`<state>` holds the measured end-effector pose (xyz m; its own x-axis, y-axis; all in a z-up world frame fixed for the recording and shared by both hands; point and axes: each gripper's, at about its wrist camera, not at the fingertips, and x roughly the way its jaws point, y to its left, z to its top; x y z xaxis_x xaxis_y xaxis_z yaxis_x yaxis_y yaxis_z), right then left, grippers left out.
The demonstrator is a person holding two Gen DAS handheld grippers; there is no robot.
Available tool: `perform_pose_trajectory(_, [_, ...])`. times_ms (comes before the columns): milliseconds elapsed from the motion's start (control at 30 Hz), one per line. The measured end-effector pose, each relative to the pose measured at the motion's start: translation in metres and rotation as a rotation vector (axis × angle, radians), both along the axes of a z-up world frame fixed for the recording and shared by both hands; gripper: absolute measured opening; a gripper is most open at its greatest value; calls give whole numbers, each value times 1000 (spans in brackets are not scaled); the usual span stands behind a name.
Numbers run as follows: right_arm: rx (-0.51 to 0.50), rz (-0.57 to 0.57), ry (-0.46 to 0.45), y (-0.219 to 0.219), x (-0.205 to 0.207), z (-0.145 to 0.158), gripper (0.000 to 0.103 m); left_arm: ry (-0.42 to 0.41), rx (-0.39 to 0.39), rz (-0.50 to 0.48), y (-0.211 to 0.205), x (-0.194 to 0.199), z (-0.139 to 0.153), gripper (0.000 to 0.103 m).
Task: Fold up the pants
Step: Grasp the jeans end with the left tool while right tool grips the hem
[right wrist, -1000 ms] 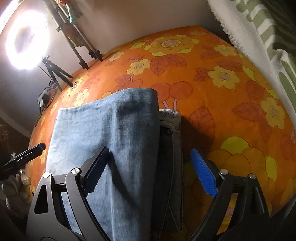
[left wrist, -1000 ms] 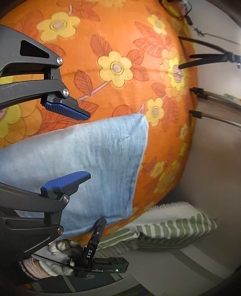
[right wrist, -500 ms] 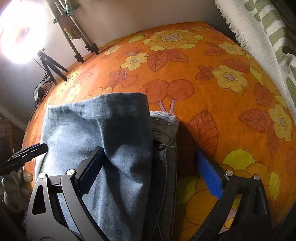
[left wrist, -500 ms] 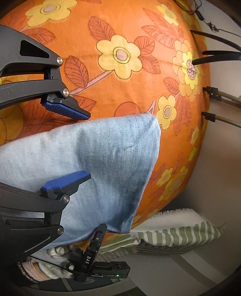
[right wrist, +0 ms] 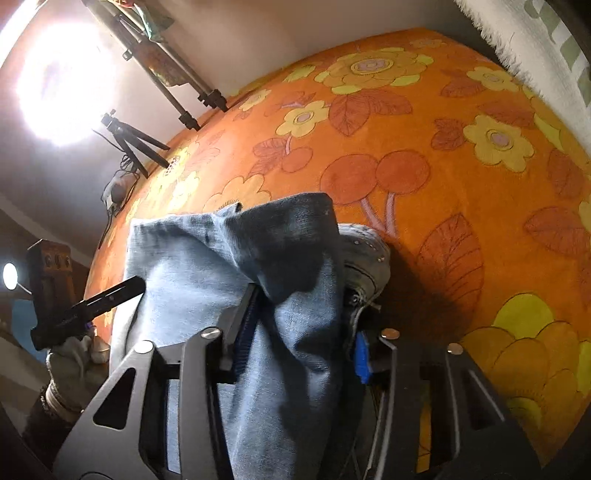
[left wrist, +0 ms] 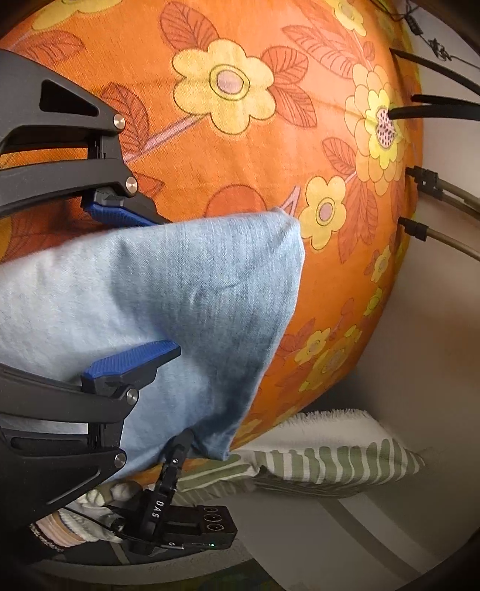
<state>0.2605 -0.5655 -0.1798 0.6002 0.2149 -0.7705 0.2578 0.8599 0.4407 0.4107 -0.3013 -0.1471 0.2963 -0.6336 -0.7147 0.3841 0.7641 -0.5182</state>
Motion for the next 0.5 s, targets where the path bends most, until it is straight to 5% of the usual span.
perform_pose_trajectory(200, [-5,-26,-7,8,0,8,21,-24,13,18,-9,-5,3,27])
perform_pose_trajectory(500, [-32,-25,-100,22,-16,49,13,-71,-15,47,-2,-19,26,13])
